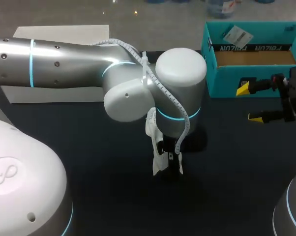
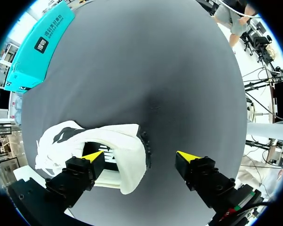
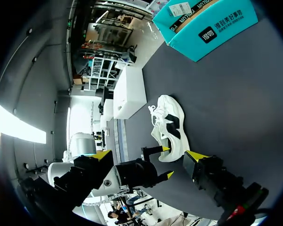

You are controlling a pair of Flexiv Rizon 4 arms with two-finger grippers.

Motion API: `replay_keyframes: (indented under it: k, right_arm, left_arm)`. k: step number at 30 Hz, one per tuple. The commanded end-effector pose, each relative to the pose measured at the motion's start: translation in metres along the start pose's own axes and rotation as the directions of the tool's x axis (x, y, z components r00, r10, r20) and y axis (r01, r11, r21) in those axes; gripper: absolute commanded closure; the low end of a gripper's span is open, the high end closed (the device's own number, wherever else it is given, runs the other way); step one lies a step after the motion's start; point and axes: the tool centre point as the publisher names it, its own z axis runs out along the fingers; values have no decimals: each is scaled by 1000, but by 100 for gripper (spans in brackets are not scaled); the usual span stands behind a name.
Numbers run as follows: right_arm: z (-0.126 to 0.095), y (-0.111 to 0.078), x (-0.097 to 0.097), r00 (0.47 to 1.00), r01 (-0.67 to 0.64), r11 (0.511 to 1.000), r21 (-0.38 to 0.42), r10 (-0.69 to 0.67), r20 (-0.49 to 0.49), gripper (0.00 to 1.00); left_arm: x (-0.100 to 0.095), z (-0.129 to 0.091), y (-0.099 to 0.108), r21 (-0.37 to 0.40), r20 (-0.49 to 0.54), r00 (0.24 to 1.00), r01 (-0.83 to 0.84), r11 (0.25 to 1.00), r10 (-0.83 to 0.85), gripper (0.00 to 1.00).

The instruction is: Take the shoe out of the shoebox, open the shoe tongue, remove and reinsert the insole, then place the shoe into the shoebox

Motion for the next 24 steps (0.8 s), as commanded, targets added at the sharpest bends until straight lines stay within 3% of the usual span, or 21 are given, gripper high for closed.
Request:
replay_keyframes:
  k: [1,12,15,17,18,19,20,21,23,24]
  right_arm:
    - [1,-1,0,1000,-2,1000,-1,2,3,0]
    - [1,-1,0,1000,-2,1000,-1,2,3,0]
    - [1,-1,0,1000,-2,1000,-1,2,3,0]
    - [1,-1,0,1000,-2,1000,-1,2,3,0]
    - [1,-1,0,1000,-2,1000,-1,2,3,0]
    - [1,-1,0,1000,-2,1000,-1,2,3,0]
    - [1,-1,0,1000,-2,1000,-1,2,3,0]
    - [1,-1,0,1000,-2,1000,-1,2,3,0]
    - [1,-1,0,1000,-2,1000,-1,2,3,0]
    - [1,-1,0,1000,-2,1000,-1,2,3,0]
  left_arm:
    - [2,12,-2,3,1,1000,-1,1000,1,2]
    - [-1,29,3,-5,23,999,48,999,-47,2]
    - [-2,34,4,-13,25,998,53,999,-52,15]
    - [-2,37,4,-19,26,998,53,998,-52,19]
    - [-2,38,4,-20,26,998,54,998,-54,28]
    - [-2,38,4,-21,24,998,56,998,-55,49]
    - [-2,39,4,-22,23,998,57,998,-57,62]
    - [-1,39,4,-22,22,998,58,998,-57,68]
    - [-1,40,4,-23,19,998,58,998,-58,100]
    - [0,41,4,-25,20,998,56,998,-56,100]
